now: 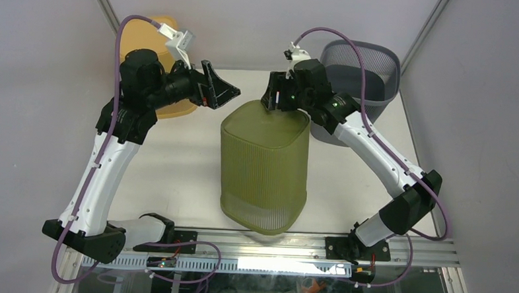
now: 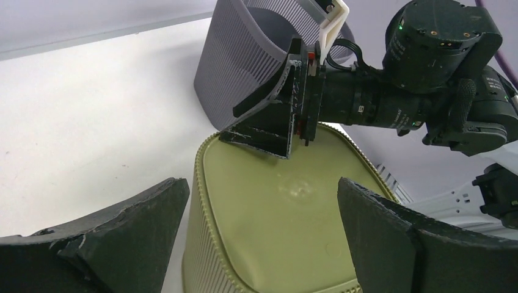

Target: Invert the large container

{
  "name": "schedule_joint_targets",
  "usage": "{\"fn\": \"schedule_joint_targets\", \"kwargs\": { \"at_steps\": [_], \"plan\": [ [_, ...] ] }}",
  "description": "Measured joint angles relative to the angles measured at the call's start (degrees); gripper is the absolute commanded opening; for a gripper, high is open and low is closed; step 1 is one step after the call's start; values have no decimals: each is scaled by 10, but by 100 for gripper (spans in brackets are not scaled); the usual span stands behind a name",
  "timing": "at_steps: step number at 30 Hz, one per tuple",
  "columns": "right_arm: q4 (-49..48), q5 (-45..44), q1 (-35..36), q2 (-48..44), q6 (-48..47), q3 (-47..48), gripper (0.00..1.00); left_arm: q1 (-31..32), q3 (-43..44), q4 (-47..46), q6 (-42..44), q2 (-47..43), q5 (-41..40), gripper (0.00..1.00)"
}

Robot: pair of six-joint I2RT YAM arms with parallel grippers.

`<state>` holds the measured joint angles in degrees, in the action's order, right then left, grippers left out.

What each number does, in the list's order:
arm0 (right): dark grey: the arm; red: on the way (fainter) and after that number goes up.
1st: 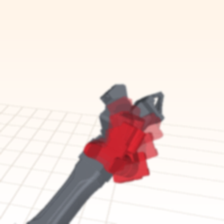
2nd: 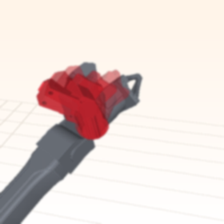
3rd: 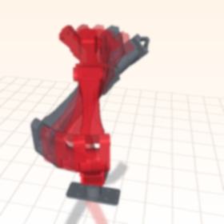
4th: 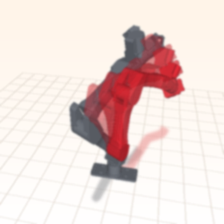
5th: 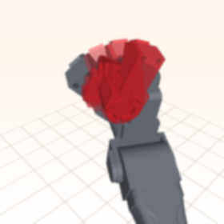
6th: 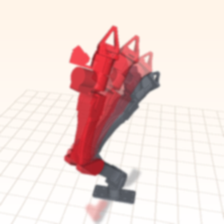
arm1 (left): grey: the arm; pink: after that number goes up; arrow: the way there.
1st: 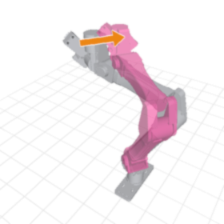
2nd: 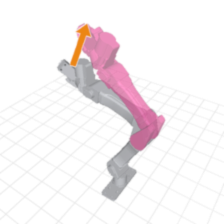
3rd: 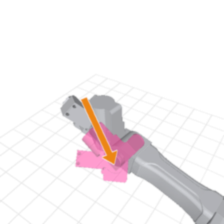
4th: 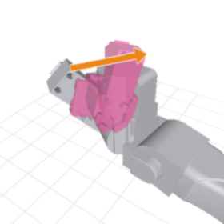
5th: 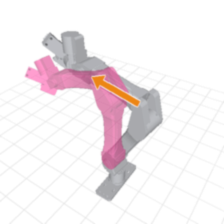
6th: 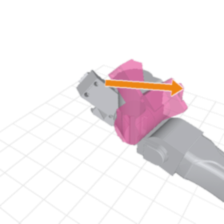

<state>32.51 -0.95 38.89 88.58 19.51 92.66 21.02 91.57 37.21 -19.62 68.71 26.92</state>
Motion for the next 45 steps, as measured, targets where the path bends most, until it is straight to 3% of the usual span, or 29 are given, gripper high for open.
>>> {"fn": "schedule_joint_targets", "kwargs": {
  "at_steps": [12, 21, 30, 39, 45],
  "plan": [
    [-14, 38, 0, -73, 4, -62, 67, 0, 0, 1, -1, 3, 29, 99],
    [0, 95, 1, -130, 10, -75, 77, 0, -41, 5, 0, 7, 96, 99],
    [163, 95, -4, -147, -70, -17, 94, 0, -57, 70, 42, 7, 146, 99],
    [229, 137, -10, -324, -102, -65, 98, 0, -80, 116, 72, 7, 195, 99],
    [210, 106, -11, -433, -43, -167, 99, 4, -165, 115, 51, -26, 179, 99]
  ]
}}
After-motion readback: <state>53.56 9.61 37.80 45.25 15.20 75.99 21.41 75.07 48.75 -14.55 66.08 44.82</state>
